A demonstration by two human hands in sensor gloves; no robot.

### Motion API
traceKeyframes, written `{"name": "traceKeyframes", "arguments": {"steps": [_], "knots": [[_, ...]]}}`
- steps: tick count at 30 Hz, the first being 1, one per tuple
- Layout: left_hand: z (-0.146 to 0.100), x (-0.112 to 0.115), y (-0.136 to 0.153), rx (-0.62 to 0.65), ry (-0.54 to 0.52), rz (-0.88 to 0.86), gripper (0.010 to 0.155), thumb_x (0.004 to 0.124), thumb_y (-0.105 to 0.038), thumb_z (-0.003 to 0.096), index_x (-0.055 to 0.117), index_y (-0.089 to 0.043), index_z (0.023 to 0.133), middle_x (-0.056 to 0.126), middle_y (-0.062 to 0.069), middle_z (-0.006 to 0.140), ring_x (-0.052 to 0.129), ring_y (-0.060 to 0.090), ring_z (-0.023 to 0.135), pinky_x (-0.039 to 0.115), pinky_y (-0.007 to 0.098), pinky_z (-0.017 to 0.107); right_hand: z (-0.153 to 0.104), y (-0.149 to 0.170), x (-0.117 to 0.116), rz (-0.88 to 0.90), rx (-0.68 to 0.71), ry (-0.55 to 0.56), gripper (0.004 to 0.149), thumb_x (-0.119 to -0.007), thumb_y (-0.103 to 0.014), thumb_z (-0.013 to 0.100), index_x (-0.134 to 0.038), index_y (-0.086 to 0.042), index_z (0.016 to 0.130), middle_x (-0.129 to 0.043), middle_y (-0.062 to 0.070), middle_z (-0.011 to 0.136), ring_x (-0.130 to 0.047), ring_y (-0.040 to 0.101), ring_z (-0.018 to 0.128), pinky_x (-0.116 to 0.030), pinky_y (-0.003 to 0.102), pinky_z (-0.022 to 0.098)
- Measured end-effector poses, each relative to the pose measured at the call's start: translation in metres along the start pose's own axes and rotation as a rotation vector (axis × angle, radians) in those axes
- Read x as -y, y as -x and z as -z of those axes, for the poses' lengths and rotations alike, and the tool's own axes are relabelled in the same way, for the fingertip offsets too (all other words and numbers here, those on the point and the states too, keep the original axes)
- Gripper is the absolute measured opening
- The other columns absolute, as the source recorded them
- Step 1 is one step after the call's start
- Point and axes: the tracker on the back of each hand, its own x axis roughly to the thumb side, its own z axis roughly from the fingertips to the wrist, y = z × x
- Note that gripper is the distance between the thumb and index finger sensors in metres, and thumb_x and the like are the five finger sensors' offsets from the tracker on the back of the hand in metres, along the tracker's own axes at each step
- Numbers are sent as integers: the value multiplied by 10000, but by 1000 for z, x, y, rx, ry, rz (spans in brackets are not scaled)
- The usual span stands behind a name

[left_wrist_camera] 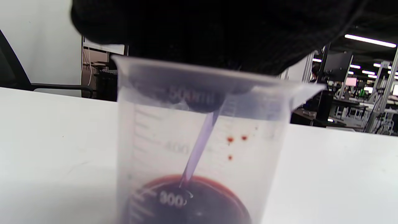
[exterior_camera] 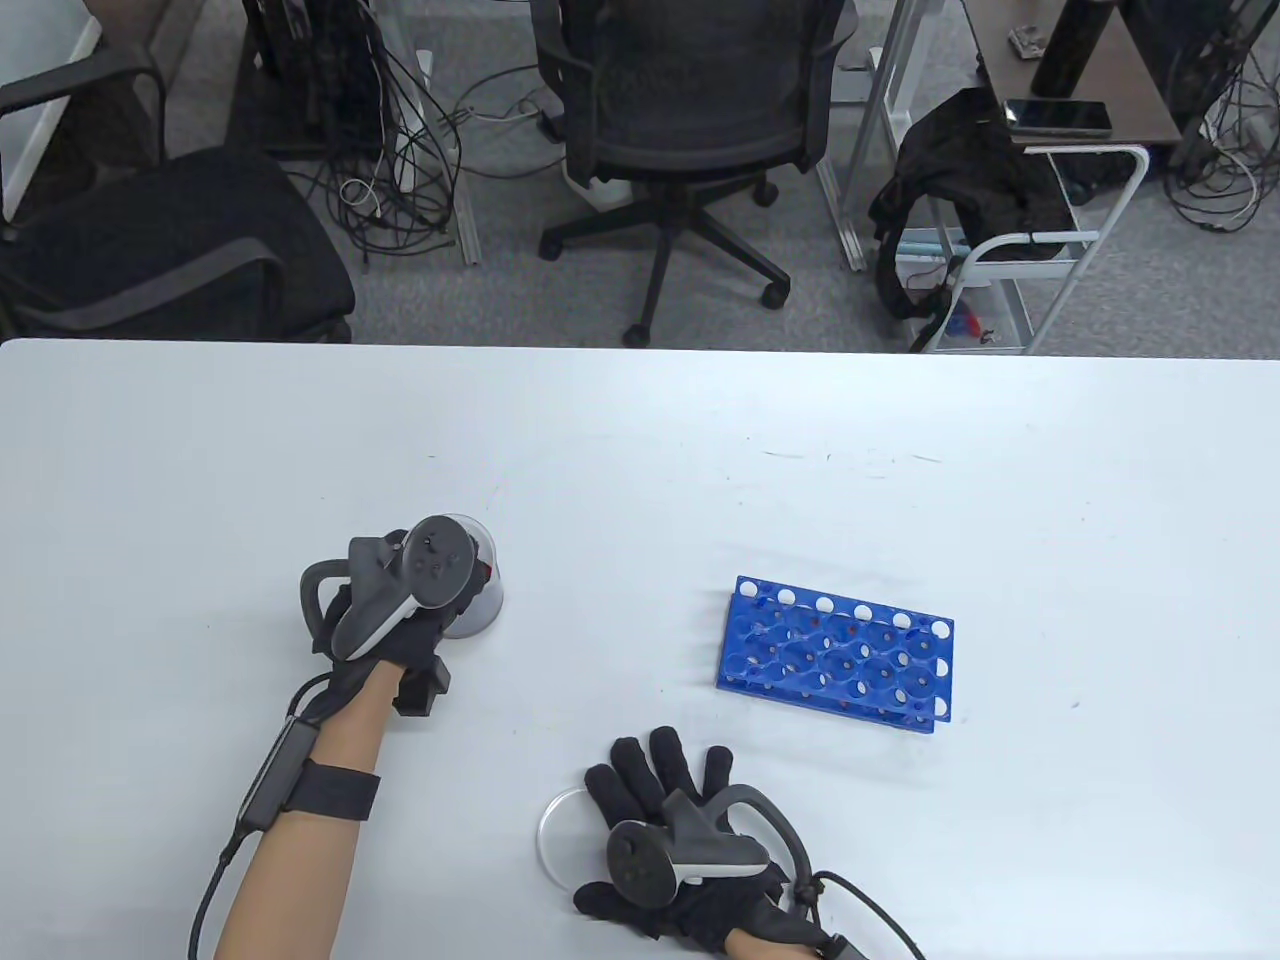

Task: Dip glass rod and spread liquid on culture dish

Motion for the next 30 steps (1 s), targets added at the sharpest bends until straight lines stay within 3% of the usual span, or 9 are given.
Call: {"name": "traceKeyframes", "arguments": {"steps": [8, 16, 24, 30], "knots": [[-29, -48, -1, 48, -164, -108, 378, 903, -501, 445, 975, -264, 730, 1076, -36, 651, 1090, 262, 516, 905, 371, 428, 0, 0, 0, 0, 0, -1, 1019, -296, -768, 551, 253, -65, 1043, 238, 289, 1079, 194, 608, 925, -51, 868, 554], [-83, -87, -11, 173, -288, -197, 379, 899, -503, 449, 980, -252, 721, 1078, -18, 635, 1088, 269, 499, 907, 376, 423, 0, 0, 0, 3, 3, -2, 1020, -297, -768, 552, 254, -64, 1043, 239, 290, 1078, 196, 607, 924, -50, 868, 554], [-127, -83, -32, 295, -251, -208, 380, 897, -505, 451, 983, -251, 720, 1081, -22, 633, 1091, 269, 495, 911, 374, 419, 0, 0, 0, 3, 3, 0, 1019, -300, -766, 552, 251, -65, 1045, 235, 290, 1080, 194, 608, 925, -52, 868, 555], [-147, -55, -50, 365, -114, -226, 380, 899, -505, 451, 983, -252, 721, 1081, -23, 632, 1094, 266, 493, 913, 373, 418, 0, 0, 0, 1, 1, 1, 1018, -301, -766, 552, 249, -66, 1046, 234, 288, 1081, 191, 608, 927, -55, 868, 556]]}}
